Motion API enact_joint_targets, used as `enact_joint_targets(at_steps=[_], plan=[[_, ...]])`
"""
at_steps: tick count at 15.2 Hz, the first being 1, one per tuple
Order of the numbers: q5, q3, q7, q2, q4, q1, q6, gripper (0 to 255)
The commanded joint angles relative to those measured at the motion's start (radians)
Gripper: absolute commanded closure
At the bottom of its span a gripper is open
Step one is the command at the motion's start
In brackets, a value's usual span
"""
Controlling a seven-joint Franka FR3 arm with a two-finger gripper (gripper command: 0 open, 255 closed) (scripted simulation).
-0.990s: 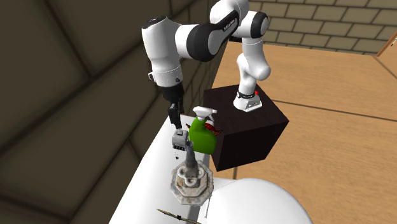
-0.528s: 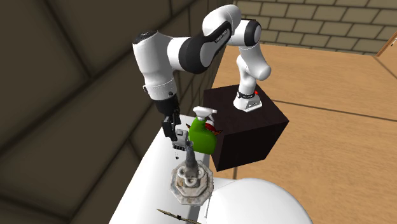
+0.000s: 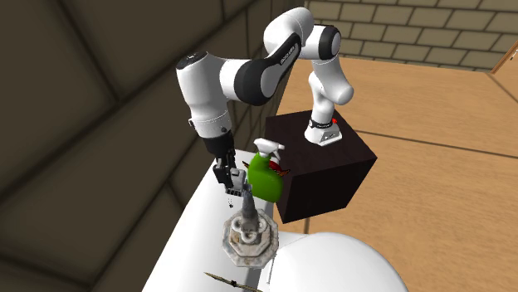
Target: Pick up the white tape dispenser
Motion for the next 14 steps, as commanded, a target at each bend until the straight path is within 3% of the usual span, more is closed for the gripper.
enact_joint_targets(at_steps=[1,7,14], plan=[[0.000,0.000,0.000,0.000,-0.002,0.000,0.001,255],[-0.001,0.000,0.001,0.003,0.003,0.001,-0.002,255],[-0.008,0.001,0.021,0.017,0.120,0.015,-0.102,255]])
